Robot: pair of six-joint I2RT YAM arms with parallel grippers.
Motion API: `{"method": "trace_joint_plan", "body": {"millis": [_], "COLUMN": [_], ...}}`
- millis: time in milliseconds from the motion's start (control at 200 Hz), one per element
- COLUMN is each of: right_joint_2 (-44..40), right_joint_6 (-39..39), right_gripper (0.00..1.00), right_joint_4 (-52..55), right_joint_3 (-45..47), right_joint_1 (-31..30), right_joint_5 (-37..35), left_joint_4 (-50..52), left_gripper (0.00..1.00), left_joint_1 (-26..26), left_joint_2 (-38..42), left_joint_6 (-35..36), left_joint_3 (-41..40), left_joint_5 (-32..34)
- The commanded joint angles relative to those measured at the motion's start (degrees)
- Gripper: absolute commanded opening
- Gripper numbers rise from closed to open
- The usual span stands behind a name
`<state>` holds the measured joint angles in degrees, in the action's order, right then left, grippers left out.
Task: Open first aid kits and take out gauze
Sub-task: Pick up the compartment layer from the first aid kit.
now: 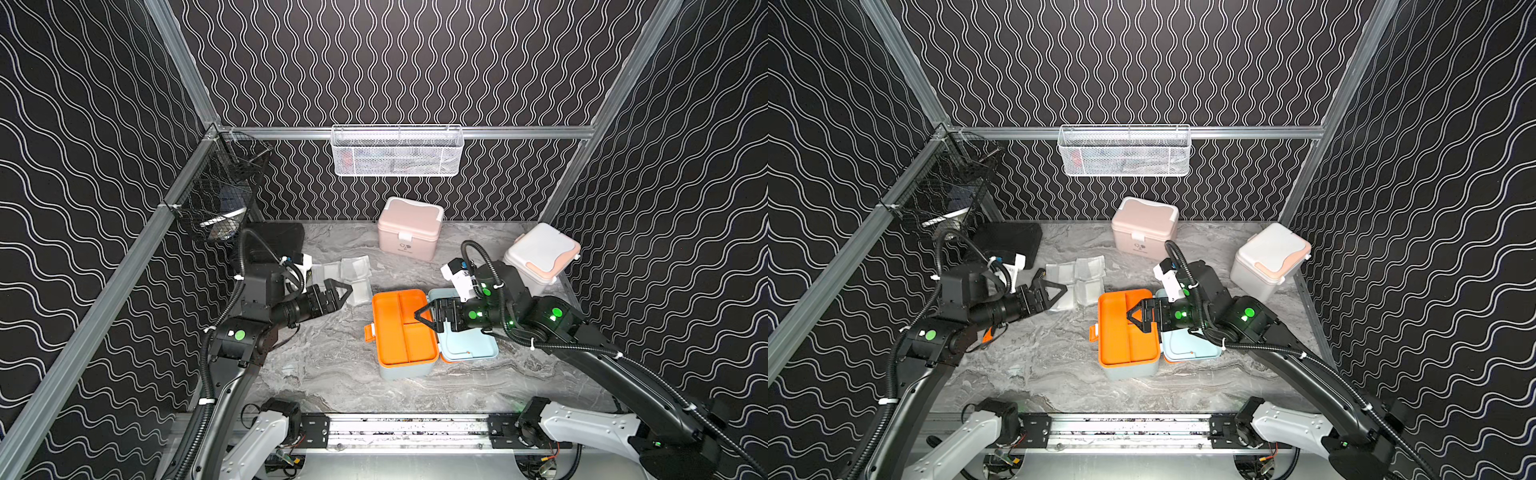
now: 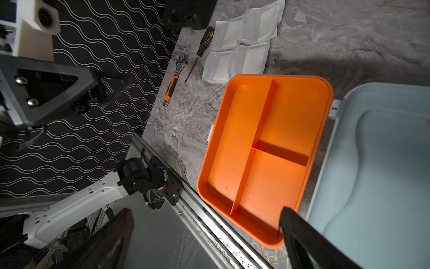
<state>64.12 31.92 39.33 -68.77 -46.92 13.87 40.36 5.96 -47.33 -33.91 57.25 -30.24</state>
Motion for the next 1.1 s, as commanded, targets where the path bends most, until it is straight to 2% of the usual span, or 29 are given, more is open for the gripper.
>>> {"method": "trace_joint_plan", "body": {"millis": [0, 230, 395, 510, 596, 666, 831, 976, 1096], "right_joint_2": [3.3, 13.7, 21.7, 26.3, 29.5, 32.3, 37.6, 41.4, 44.0], "right_joint_6": [0.8, 1.0, 1.5, 1.8, 2.2, 2.8, 4.4, 6.0, 8.3], "right_gripper": [0.97, 0.89, 0.77, 0.64, 0.60, 0.52, 0.42, 0.39, 0.28], "right_joint_4": [0.2, 3.8, 6.4, 6.8, 7.0, 7.9, 8.9, 10.4, 12.3], "right_joint_3": [-2.0, -6.8, -10.7, -12.9, -14.5, -15.9, -18.2, -20.3, -21.8], "right_joint_1": [-1.3, -3.9, -5.1, -5.5, -5.7, -5.8, -6.0, -6.2, -6.7], "right_joint_5": [-3.3, -10.9, -15.4, -17.0, -18.2, -19.1, -20.8, -21.6, -23.3], "left_joint_4": [-4.6, -8.1, -11.4, -12.6, -13.3, -13.3, -13.6, -15.0, -14.6], "left_gripper": [0.99, 0.99, 0.99, 0.99, 0.99, 0.99, 0.99, 0.99, 0.99], "left_joint_1": [-0.1, 0.0, 0.0, 0.1, 0.1, 0.5, 1.9, 4.2, 6.8], "left_joint_2": [2.0, 6.7, 9.2, 9.7, 10.0, 10.2, 10.5, 10.5, 10.1], "left_joint_6": [-4.0, -8.7, -11.4, -12.2, -12.4, -12.1, -11.8, -12.7, -12.2], "left_joint_3": [-4.6, -14.3, -19.4, -20.6, -21.1, -21.7, -23.3, -24.6, -24.6], "left_joint_5": [-5.7, -7.3, -8.4, -9.3, -9.9, -10.0, -9.9, -8.6, -6.0]}}
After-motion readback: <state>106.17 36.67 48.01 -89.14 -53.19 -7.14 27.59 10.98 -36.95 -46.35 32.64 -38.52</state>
